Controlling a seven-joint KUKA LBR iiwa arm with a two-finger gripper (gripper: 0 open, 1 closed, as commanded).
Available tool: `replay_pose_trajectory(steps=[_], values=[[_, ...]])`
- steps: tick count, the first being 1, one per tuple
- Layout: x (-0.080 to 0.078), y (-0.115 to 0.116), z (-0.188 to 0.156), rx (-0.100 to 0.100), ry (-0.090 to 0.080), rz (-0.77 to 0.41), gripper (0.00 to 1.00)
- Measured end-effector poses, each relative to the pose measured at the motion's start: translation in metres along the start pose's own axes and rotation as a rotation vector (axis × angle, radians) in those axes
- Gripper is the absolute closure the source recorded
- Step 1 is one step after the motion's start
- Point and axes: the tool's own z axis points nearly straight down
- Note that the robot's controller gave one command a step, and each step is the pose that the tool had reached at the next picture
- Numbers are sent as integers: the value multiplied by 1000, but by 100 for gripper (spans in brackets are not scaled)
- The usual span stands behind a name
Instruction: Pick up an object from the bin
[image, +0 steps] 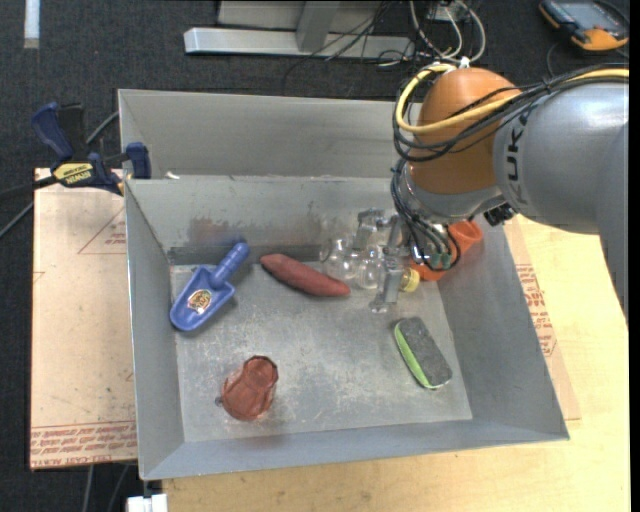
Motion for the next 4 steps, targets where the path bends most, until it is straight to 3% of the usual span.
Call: replay_pose_trajectory(steps=[1,2,3,4], values=[[-1,0,-5,0,-6,0,0],[4,102,72,-6,-4,32,0],[5,99,73,-6,0,35,0],[14,128,86,-8,-9,-168,100]])
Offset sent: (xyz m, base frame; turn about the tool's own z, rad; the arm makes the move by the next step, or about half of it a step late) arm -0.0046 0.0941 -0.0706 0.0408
